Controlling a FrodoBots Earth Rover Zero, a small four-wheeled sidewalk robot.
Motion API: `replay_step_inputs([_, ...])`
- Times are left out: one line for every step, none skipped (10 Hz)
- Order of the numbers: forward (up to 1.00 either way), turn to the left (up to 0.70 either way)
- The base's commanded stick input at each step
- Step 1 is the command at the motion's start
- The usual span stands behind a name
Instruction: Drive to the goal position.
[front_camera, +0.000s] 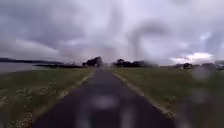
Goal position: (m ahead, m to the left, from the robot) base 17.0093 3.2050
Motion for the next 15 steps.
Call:
replay_step_inputs([0.70,0.14])
replay_step_inputs([0.70,0.14])
replay_step_inputs([0.70,0.14])
replay_step_inputs([0.70,0.09])
replay_step_inputs([0.70,0.03])
replay_step_inputs([0.70,0.00])
replay_step_inputs([0.70,0.00])
replay_step_inputs([0.70,0.00])
replay_step_inputs([0.70,0.00])
replay_step_inputs([0.70,0.00])
replay_step_inputs([0.70,0.00])
replay_step_inputs([0.70,0.11])
replay_step_inputs([0.70,0.12])
replay_step_inputs([0.70,0.14])
replay_step_inputs([0.70,0.14])
